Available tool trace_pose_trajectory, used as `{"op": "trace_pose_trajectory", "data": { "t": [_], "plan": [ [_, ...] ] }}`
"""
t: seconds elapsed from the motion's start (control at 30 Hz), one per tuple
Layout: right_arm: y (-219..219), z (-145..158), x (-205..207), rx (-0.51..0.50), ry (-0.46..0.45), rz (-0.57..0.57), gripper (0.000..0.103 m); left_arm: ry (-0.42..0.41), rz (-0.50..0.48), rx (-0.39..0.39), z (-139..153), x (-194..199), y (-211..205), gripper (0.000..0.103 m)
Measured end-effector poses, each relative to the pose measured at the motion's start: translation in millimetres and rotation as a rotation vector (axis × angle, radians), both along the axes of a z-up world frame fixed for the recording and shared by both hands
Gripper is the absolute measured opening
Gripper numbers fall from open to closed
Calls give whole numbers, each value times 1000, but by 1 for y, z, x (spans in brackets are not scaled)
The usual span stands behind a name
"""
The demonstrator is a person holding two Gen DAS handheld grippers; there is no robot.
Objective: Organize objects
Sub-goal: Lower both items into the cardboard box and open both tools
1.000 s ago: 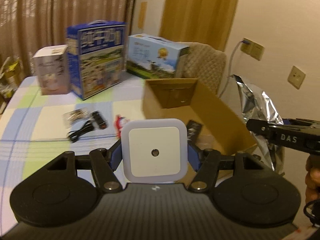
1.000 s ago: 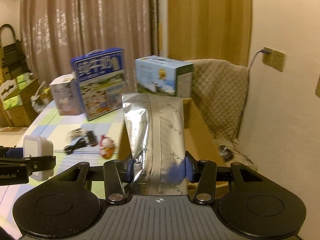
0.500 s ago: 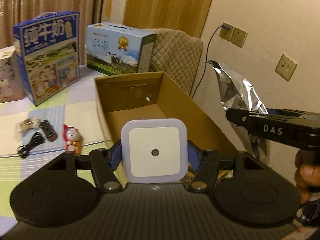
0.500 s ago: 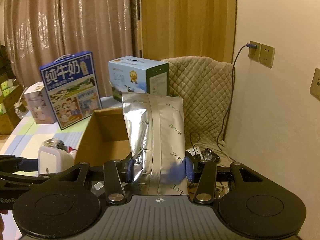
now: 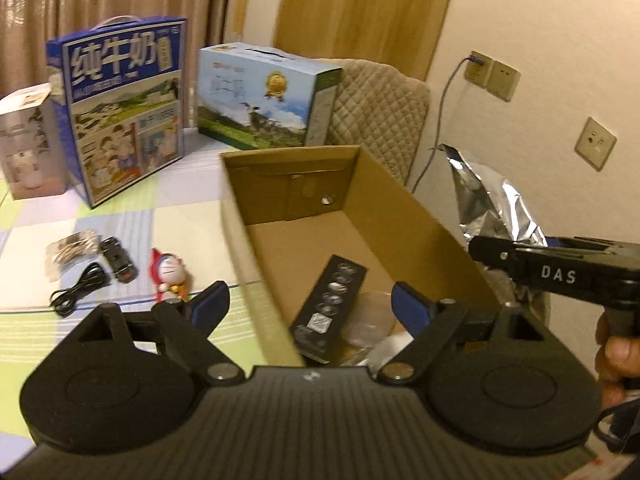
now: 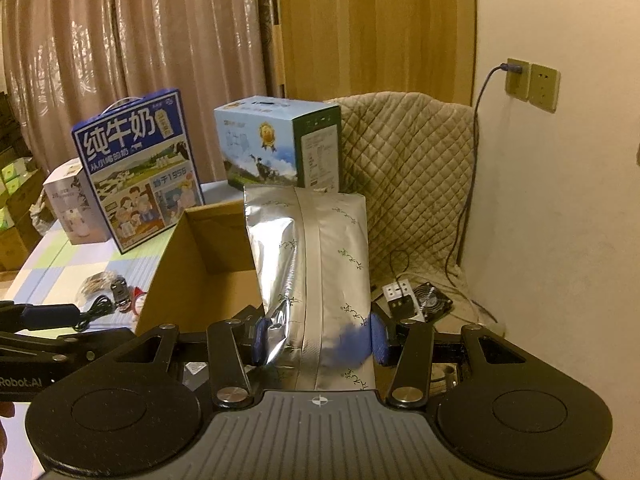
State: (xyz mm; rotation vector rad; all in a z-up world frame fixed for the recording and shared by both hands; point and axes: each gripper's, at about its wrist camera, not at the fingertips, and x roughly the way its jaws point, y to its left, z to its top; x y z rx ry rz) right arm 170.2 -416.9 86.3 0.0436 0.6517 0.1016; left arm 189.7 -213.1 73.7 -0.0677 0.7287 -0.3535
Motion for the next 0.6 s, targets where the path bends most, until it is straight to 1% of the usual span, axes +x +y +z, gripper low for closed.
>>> {"op": "trace_pose_trajectory", "data": {
  "t": [0.3, 0.33, 0.4, 0.43, 0.5, 0.6],
  "plan": [
    [18, -1, 17, -11, -9, 37, 46, 11, 45, -1, -10, -6, 28, 85],
    [19, -3, 21, -10, -6, 46, 47, 12, 48, 1, -11, -7, 31, 85],
    [20, -6, 24, -10, -12, 47, 54, 14, 52, 5, -13, -7, 36, 85],
    [20, -5, 24, -15, -22, 39, 56, 14, 55, 6, -14, -8, 38, 85],
    [18, -4, 21, 0, -37, 37, 57, 17, 62, 7, -17, -10, 44, 85],
    [15, -4, 16, 18, -30, 25, 57, 23, 79, 7, -20, -13, 54, 85]
  ]
}}
